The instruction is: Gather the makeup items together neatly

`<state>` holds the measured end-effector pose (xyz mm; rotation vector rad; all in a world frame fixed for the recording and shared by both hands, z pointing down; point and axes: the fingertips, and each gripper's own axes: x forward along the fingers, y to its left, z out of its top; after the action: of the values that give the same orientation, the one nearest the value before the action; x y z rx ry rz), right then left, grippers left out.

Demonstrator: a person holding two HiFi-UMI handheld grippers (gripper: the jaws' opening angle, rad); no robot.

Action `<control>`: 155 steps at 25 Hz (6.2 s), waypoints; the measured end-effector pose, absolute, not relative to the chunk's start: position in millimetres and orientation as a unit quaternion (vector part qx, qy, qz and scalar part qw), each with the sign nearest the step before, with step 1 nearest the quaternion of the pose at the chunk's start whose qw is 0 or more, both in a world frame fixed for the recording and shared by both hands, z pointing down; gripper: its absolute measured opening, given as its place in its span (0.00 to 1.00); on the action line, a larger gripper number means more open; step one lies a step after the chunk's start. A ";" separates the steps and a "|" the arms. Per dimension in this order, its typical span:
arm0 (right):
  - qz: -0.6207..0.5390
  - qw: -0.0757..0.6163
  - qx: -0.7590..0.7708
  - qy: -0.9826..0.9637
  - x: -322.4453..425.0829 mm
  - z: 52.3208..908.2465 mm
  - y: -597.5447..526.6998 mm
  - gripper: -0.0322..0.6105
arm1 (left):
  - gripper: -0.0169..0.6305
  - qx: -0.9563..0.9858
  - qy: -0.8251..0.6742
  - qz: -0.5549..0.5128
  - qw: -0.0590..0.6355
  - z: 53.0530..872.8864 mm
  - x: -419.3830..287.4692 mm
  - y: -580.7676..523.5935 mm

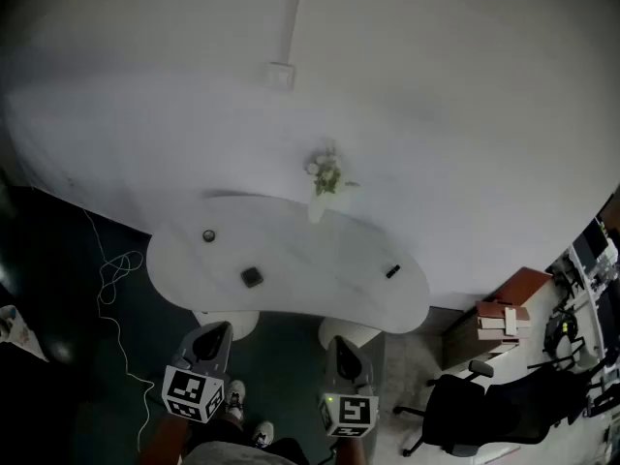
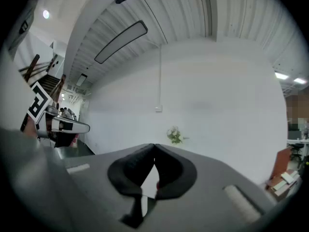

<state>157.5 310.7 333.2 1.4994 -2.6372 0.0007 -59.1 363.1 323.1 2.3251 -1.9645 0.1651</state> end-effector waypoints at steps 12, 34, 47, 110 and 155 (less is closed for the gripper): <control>0.004 0.063 0.481 -0.874 145.6 339.4 287.0 0.06 | 0.04 0.757 -0.648 0.058 0.053 329.9 -62.3 343.4; 0.044 0.119 0.434 -0.892 -17.3 401.0 123.6 0.06 | 0.04 0.734 -0.662 0.079 0.131 398.6 -199.3 188.3; 0.086 0.179 0.419 -0.886 -91.3 475.6 68.0 0.06 | 0.04 0.740 -0.636 0.102 0.196 473.2 -253.9 127.6; 0.176 0.338 0.352 -0.855 -103.2 643.7 62.6 0.54 | 0.04 0.700 -0.644 0.136 0.277 574.3 -262.9 115.2; 0.244 0.301 0.551 -0.739 139.5 671.4 -18.9 0.54 | 0.04 0.804 -0.495 0.208 0.254 599.8 -42.7 -6.5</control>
<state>139.5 -18.9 671.4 1.4622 -1.9595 0.6481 -42.7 -6.5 599.8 2.1853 -1.3455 0.5638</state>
